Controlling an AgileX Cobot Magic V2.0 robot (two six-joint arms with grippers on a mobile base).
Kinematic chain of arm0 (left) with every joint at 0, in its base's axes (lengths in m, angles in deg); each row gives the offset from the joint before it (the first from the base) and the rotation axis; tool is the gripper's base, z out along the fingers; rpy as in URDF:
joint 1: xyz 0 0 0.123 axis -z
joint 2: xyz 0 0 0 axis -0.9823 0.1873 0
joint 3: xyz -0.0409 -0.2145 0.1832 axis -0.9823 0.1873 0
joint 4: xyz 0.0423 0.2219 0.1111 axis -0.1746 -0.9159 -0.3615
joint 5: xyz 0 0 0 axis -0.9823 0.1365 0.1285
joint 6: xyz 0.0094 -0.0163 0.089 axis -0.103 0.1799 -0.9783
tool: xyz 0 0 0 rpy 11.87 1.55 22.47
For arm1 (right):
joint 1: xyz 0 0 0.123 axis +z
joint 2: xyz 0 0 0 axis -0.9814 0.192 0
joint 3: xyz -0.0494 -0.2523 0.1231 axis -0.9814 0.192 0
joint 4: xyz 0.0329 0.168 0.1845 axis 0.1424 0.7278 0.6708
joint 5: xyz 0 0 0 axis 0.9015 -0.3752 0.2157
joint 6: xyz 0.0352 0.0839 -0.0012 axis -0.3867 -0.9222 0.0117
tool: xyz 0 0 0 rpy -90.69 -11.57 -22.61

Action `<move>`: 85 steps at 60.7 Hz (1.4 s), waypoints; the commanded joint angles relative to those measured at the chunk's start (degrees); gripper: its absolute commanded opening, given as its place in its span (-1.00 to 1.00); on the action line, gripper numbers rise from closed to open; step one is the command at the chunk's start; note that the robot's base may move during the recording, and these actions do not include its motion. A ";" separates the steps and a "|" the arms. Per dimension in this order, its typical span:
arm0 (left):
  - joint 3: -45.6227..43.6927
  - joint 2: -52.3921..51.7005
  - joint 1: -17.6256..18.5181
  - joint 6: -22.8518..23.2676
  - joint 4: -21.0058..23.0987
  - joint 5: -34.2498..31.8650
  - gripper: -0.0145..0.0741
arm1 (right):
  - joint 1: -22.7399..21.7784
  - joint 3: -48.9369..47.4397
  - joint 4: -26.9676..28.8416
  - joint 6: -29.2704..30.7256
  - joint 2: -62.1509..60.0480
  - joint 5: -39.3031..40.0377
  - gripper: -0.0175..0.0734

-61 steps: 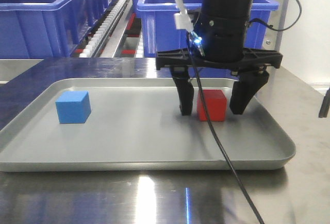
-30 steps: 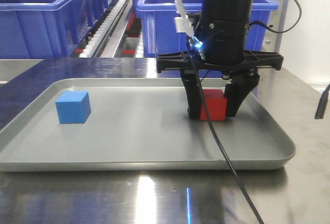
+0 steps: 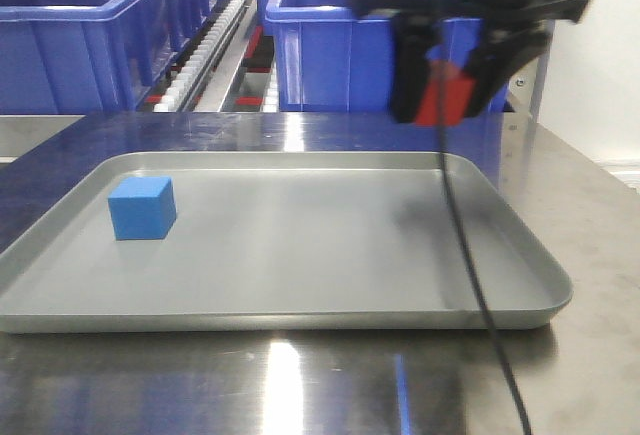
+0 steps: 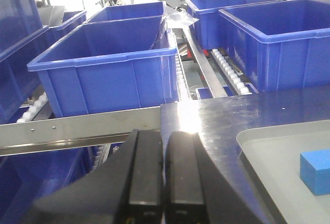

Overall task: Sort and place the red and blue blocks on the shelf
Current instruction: 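Lift the red cube with the right gripper and hold it up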

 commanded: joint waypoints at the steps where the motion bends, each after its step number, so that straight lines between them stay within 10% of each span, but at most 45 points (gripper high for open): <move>1: 1.24 -0.92 0.09 0.25 0.07 -5.14 -0.39 | -3.04 3.58 0.88 4.38 -6.83 6.11 -0.37; 17: 1.24 -0.92 0.09 0.25 0.07 -5.14 -0.39 | -12.94 20.73 8.78 16.34 -19.93 24.04 -0.37; 46: 1.24 -0.92 0.09 0.25 0.07 -5.14 -0.39 | -20.15 46.61 8.20 14.78 -45.46 49.44 -0.37; 85: 1.24 -0.92 0.09 0.25 0.07 -5.14 -0.39 | -20.15 50.56 -0.43 12.41 -72.24 44.53 -0.37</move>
